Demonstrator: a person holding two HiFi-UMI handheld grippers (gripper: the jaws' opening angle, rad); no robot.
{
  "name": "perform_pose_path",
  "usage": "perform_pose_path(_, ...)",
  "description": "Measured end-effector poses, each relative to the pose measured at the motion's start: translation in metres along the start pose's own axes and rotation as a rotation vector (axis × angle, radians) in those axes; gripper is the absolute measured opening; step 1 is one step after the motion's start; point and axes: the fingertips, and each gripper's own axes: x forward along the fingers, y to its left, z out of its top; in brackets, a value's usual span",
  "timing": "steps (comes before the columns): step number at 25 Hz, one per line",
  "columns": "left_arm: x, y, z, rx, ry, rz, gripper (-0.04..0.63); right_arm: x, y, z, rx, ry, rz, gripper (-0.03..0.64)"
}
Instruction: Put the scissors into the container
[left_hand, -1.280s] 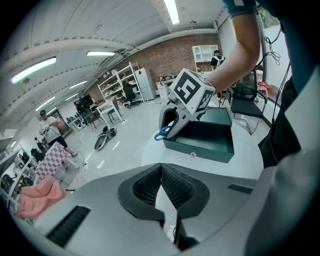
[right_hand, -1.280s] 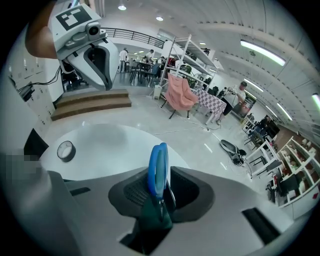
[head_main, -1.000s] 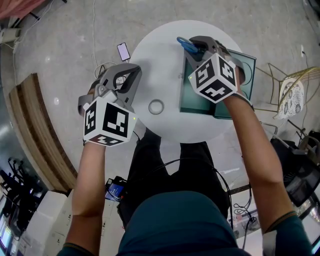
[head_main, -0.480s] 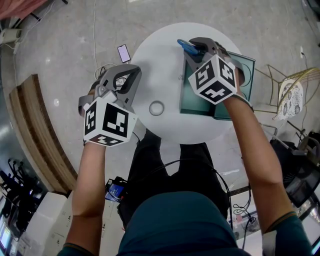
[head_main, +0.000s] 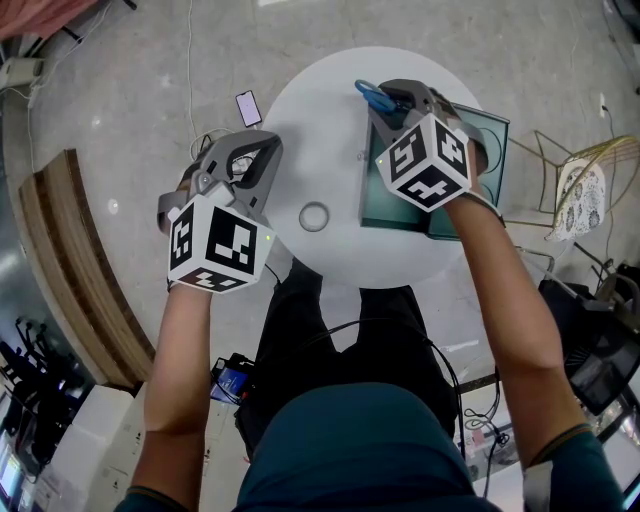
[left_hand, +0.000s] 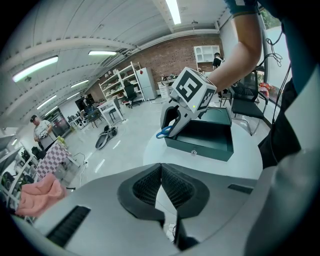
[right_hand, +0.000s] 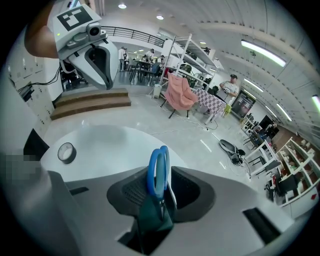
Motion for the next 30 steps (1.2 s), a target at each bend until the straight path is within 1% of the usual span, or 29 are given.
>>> perform_pose_path(7, -0.007, -0.004, -0.002, -0.004, -0.006, 0.003, 0.018, -0.004, 0.002, 0.003, 0.001, 0.006, -0.014, 0.124)
perform_pose_path(14, -0.023, -0.004, 0.005, -0.007, -0.015, 0.018, 0.018, -0.021, 0.003, 0.009, 0.002, 0.006, -0.025, 0.124)
perform_pose_path(19, -0.036, -0.005, 0.009, 0.001, -0.024, 0.024, 0.018, -0.034, 0.001, 0.017, 0.006, 0.003, -0.041, 0.124)
perform_pose_path(30, -0.048, -0.002, 0.015, 0.013, -0.023, 0.021, 0.018, -0.049, -0.001, 0.021, 0.025, 0.007, -0.047, 0.124)
